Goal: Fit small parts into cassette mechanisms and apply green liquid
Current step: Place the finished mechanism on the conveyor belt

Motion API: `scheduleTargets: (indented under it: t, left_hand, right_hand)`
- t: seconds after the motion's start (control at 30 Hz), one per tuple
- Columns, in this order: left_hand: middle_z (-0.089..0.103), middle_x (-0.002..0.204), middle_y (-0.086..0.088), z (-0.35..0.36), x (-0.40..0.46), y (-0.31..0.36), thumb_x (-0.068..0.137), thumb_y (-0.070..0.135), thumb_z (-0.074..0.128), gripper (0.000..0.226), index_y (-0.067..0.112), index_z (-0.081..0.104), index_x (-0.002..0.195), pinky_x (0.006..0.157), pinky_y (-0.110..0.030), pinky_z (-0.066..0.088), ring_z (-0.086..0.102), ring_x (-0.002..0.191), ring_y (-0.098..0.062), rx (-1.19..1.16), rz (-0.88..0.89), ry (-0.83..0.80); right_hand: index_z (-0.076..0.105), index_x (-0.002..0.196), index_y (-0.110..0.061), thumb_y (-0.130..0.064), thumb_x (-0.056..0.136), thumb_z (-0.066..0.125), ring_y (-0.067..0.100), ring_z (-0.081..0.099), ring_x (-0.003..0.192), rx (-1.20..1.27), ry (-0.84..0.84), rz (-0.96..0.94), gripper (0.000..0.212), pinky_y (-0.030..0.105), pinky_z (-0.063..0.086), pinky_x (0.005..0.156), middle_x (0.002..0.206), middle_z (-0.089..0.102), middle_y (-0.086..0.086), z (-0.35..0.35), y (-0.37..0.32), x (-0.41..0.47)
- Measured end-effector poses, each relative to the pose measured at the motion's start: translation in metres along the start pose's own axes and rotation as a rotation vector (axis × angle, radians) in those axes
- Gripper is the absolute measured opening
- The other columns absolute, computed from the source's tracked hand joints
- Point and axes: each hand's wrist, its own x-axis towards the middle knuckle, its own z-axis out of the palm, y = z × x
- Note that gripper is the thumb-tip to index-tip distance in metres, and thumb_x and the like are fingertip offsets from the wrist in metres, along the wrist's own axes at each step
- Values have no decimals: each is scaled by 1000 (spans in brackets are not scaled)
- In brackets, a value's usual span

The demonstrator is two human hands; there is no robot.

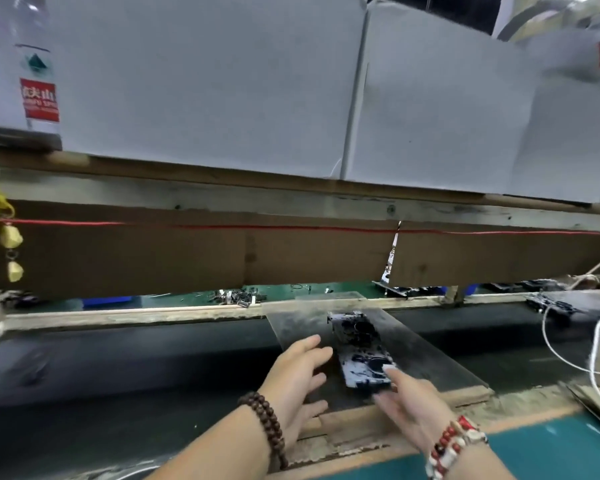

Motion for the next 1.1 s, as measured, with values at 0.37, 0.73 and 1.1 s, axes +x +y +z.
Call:
scheduleTargets:
  t: [0.37,0.73,1.1]
  left_hand:
    - [54,127,1,-23,-136,23,96,25,48,33,23,49,128,85,-37,48,51,117,-18,58,134,71]
    - [58,120,-16,-68,-326,12,98,17,41,25,4,59,111,99,-47,44,56,110,-27,224,411,283]
    - [46,130,-6,-208,-432,-29,92,24,51,42,17,43,133,105,-30,29,43,121,-23,1246,449,1049]
  right_hand:
    - [65,78,-14,-15,94,50,10,58,95,-131,-564,-176,22,32,41,81,93,69,0,29,-17,-177]
    - [65,70,-16,-13,97,39,0,65,55,-113,-1015,-262,38,20,51,51,62,70,-7,39,17,-364]
    - [58,85,-24,-17,95,47,8,57,98,-370,-1153,-283,17,31,43,82,101,60,-8,82,111,-443]
